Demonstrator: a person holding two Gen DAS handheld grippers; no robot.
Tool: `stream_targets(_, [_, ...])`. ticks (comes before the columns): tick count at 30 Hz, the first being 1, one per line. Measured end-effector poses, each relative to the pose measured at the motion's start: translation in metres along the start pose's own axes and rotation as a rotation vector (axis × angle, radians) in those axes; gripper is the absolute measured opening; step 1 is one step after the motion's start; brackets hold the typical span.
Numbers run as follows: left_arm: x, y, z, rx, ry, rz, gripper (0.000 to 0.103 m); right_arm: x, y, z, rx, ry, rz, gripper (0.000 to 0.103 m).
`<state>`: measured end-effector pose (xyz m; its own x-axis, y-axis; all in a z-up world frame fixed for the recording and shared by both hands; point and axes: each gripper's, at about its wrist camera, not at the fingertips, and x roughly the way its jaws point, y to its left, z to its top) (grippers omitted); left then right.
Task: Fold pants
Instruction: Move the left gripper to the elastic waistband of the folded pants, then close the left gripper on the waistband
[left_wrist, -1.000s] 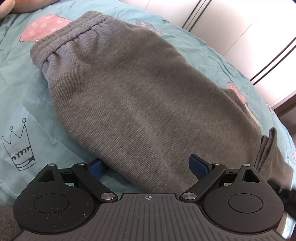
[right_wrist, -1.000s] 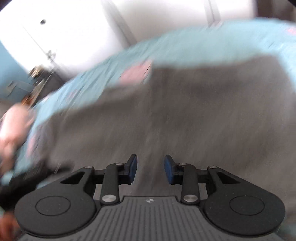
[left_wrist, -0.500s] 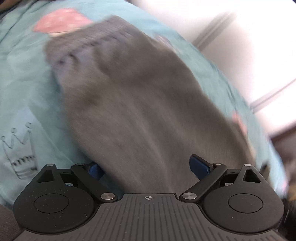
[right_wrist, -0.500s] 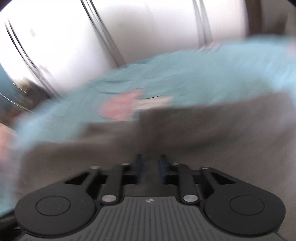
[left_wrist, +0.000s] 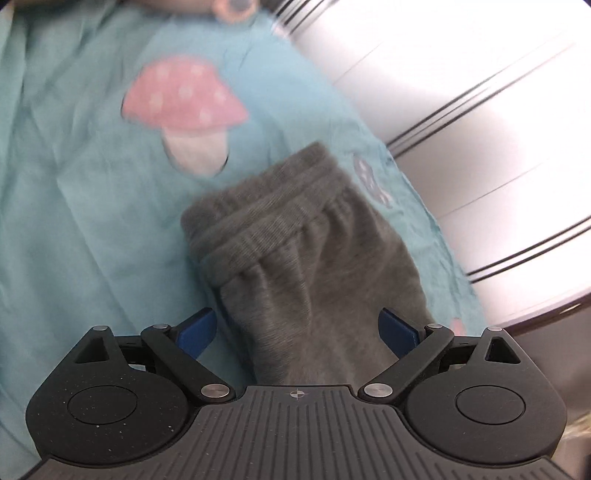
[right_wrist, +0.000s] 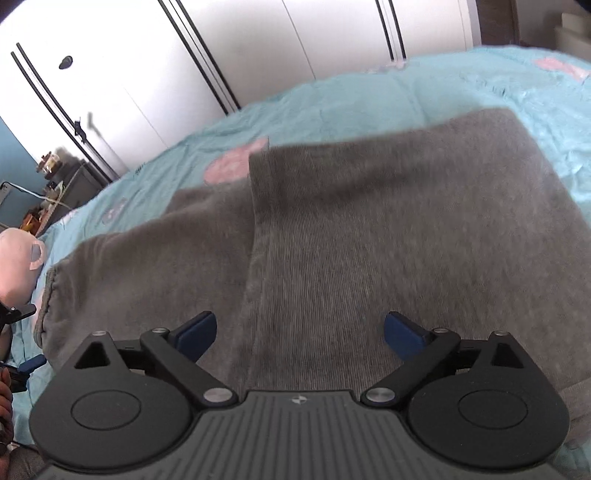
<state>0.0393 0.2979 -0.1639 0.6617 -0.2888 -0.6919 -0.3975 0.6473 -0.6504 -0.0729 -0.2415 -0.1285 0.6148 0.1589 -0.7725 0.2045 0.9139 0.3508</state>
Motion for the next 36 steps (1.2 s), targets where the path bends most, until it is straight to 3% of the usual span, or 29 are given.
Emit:
stream_targets(2, [0.007, 0.012, 0.002, -0.068, 0.026, -0.029, 0.096, 0.008, -0.003, -0.001, 0.001, -0.002, -0.008, 0.098])
stream_targets(4, [0.012, 0.021, 0.004, -0.106, 0.047, -0.057, 0.088, 0.010, 0.001, 0.000, -0.012, -0.002, -0.025, 0.098])
stream_targets(6, [0.012, 0.019, 0.004, -0.083, 0.035, -0.083, 0.087, 0.010, 0.004, -0.001, -0.029, -0.004, -0.039, 0.098])
stream_targets(9, [0.024, 0.017, 0.010, -0.046, 0.050, -0.060, 0.087, 0.010, 0.006, -0.002, -0.041, -0.008, -0.054, 0.098])
stream_targets(12, [0.035, 0.022, 0.015, -0.062, 0.076, -0.041, 0.086, 0.012, 0.008, -0.002, -0.053, -0.009, -0.067, 0.098])
stream_targets(17, [0.046, 0.033, 0.021, -0.099, 0.079, -0.077, 0.088, 0.012, 0.007, 0.000, -0.041, -0.018, -0.065, 0.098])
stream_targets(24, [0.065, 0.007, 0.018, 0.074, 0.078, -0.044, 0.091, 0.016, 0.004, 0.000, -0.014, -0.041, -0.064, 0.098])
stream_targets(27, [0.067, 0.006, 0.018, 0.086, 0.056, -0.033, 0.074, 0.019, 0.011, 0.000, -0.061, -0.030, -0.096, 0.098])
stream_targets(31, [0.062, 0.021, 0.017, 0.026, 0.042, -0.043, 0.055, 0.024, 0.017, 0.000, -0.099, -0.017, -0.125, 0.098])
stream_targets(34, [0.060, 0.026, 0.016, 0.001, 0.043, -0.055, 0.058, 0.025, 0.016, 0.000, -0.101, -0.015, -0.127, 0.098])
stream_targets(36, [0.060, 0.021, 0.015, 0.033, 0.044, -0.049, 0.068, 0.026, 0.016, 0.001, -0.102, -0.014, -0.126, 0.098])
